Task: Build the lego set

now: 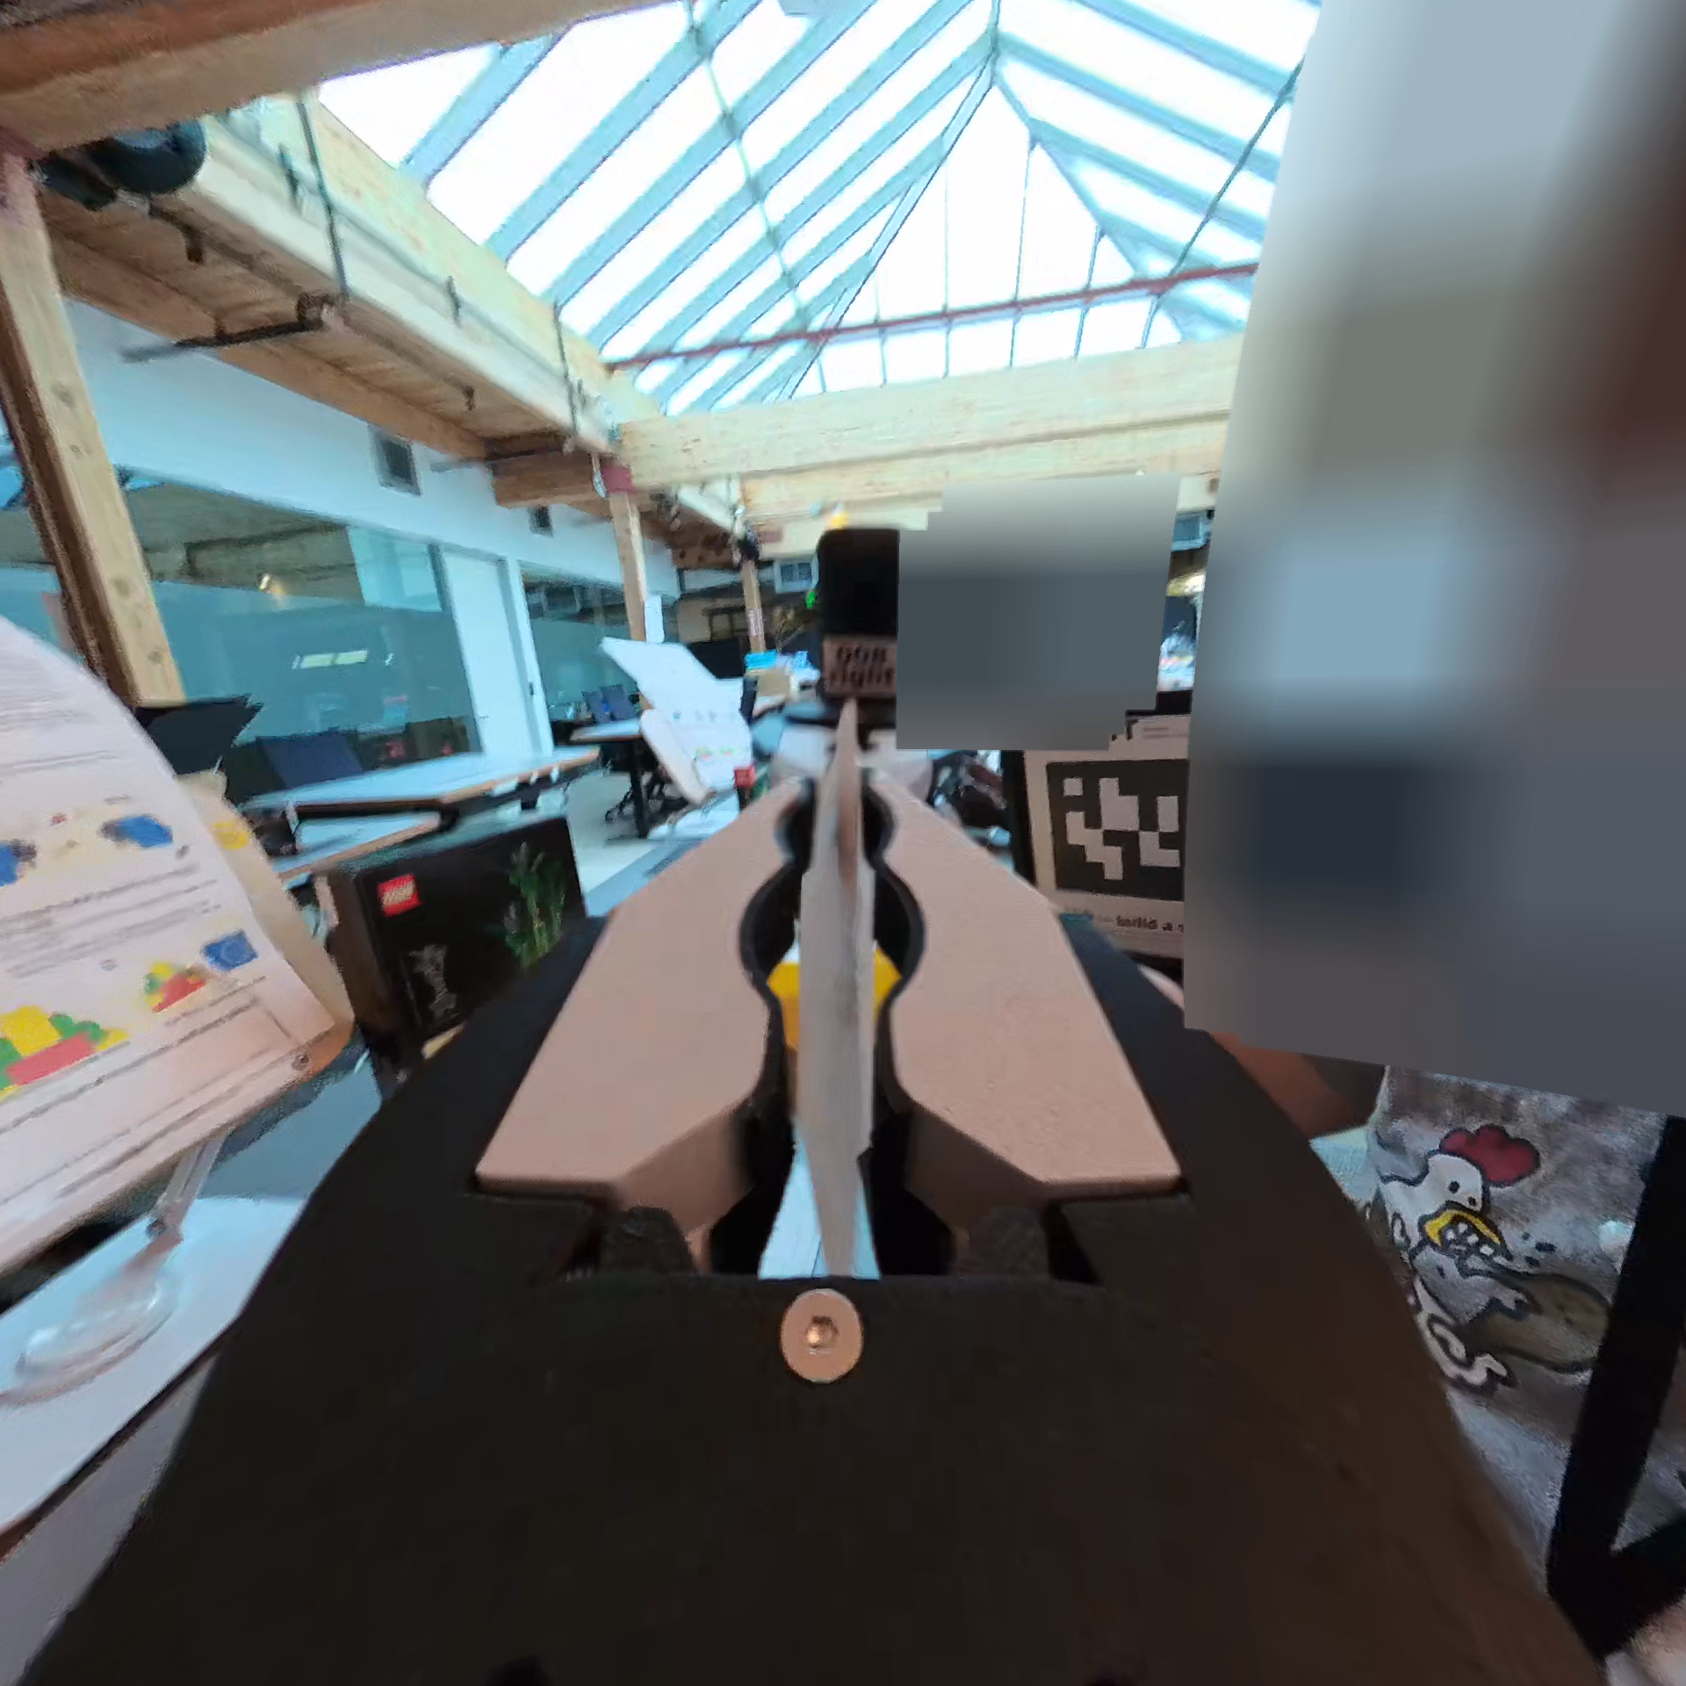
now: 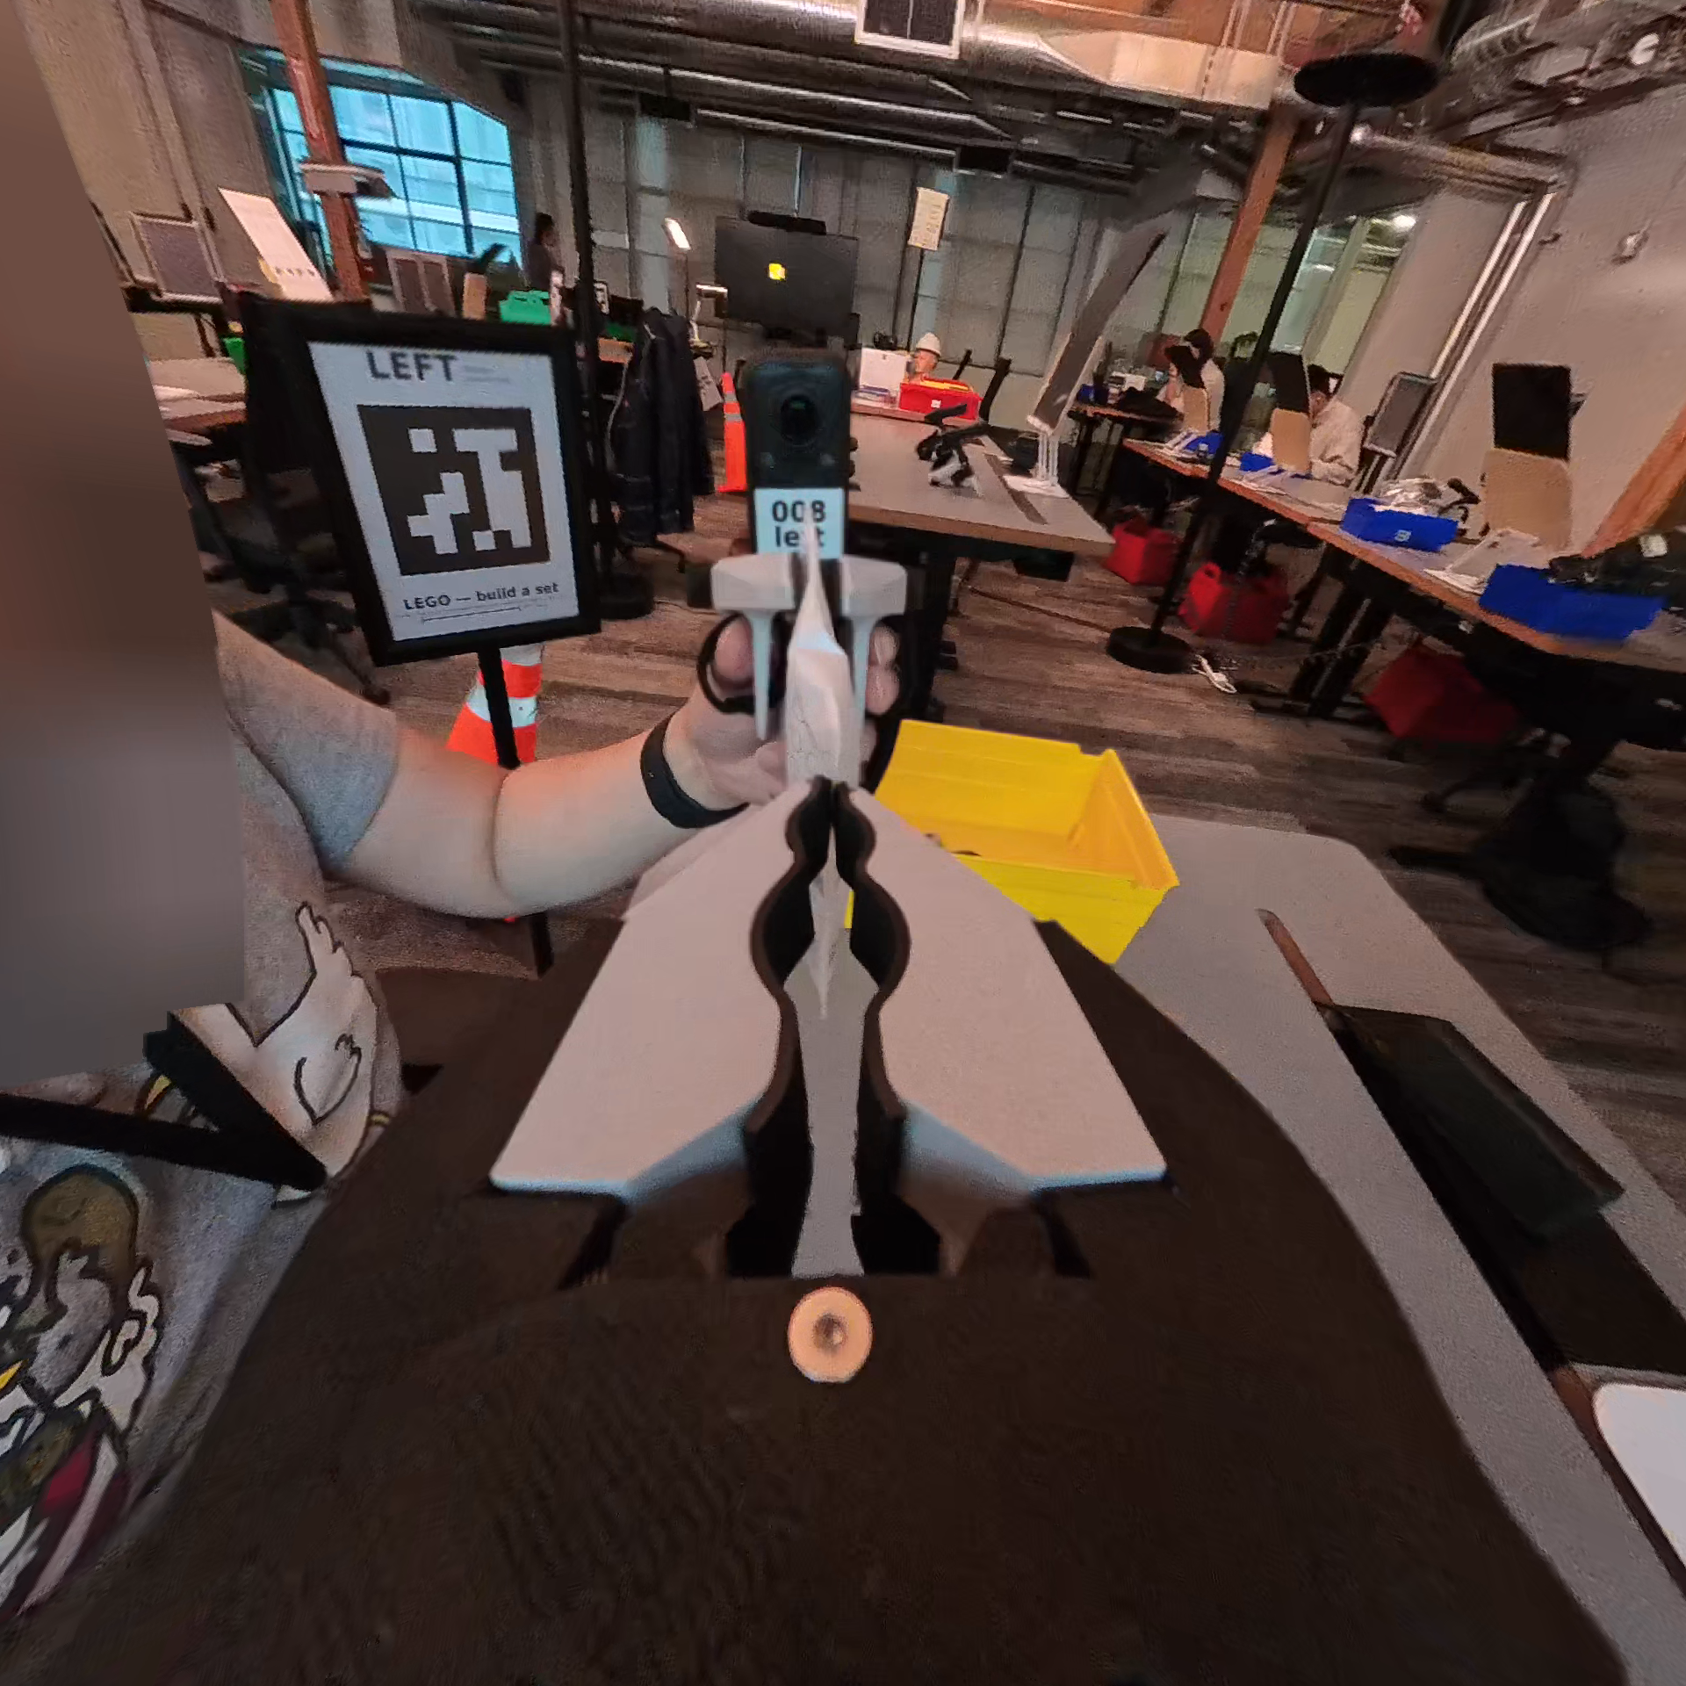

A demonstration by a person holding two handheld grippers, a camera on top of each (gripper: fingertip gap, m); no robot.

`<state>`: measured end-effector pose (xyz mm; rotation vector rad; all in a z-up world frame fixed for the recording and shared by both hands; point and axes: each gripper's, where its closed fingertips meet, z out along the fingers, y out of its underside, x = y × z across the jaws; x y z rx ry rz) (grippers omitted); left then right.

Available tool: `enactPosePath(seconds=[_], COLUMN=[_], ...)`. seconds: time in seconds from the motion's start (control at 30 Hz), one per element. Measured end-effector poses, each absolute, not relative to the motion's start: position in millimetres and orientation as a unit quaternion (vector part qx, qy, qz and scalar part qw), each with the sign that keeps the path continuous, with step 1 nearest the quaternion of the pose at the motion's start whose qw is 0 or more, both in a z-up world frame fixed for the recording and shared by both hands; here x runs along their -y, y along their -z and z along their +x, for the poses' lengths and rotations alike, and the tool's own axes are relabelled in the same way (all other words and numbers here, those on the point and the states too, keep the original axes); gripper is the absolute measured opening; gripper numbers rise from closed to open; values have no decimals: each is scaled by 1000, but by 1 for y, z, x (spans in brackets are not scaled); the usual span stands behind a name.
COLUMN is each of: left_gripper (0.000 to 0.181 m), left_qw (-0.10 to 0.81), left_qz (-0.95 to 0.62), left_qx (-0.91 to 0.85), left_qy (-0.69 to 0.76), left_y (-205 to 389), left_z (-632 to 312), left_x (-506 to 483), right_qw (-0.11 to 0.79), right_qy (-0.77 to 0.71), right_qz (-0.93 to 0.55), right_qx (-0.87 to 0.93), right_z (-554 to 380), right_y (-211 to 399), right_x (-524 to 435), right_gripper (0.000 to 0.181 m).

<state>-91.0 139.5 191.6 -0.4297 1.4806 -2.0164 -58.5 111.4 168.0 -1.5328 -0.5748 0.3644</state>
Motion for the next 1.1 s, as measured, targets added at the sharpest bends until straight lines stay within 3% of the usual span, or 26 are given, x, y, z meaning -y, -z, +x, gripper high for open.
enactPosePath(seconds=[0.03,0.07,0.2,0.3,0.33,0.37,0.43,0.47,0.7,0.8,0.87,1.0,1.1], left_gripper=[23,29,6,0,0,0,0,0,0,0,0,0,0], left_qw=[297,296,300,310,309,304,299,302,311,359,402,283,277], left_qz=[-182,-200,-213,-223,-222,-217,-214,-219,-177,-124,-132,-221,-197], left_qx=[-568,-577,-585,-585,-575,-567,-552,-558,-604,-653,-661,-675,-671], left_qy=[746,734,723,716,724,734,749,741,712,655,620,645,659], left_y=[-188,-185,-180,-182,-186,-191,-199,-199,-223,-260,-268,-214,-257], left_z=[-87,-83,-80,-76,-76,-78,-79,-76,-74,-78,-59,-20,-31], left_x=[-143,-148,-156,-159,-160,-161,-162,-163,-153,-143,-155,-176,-165], right_qw=[671,671,649,654,671,683,678,675,684,699,690,666,696], right_qy=[-156,-155,-131,-126,-135,-137,-138,-153,-113,-1,27,-56,-30], right_qz=[-680,-682,-704,-697,-679,-670,-681,-677,-673,-643,-653,-705,-664], right_qx=[251,245,257,265,266,255,239,251,256,312,309,239,270], right_z=[-55,-51,-44,-45,-48,-46,-39,-42,-33,-44,-30,9,-9], right_y=[-176,-184,-193,-197,-203,-206,-198,-196,-223,-275,-276,-222,-271], right_x=[-112,-113,-115,-117,-116,-118,-122,-120,-119,-105,-115,-136,-123], right_gripper=[0,0,0,0,4,26,20,0,0,0,0,0,0])
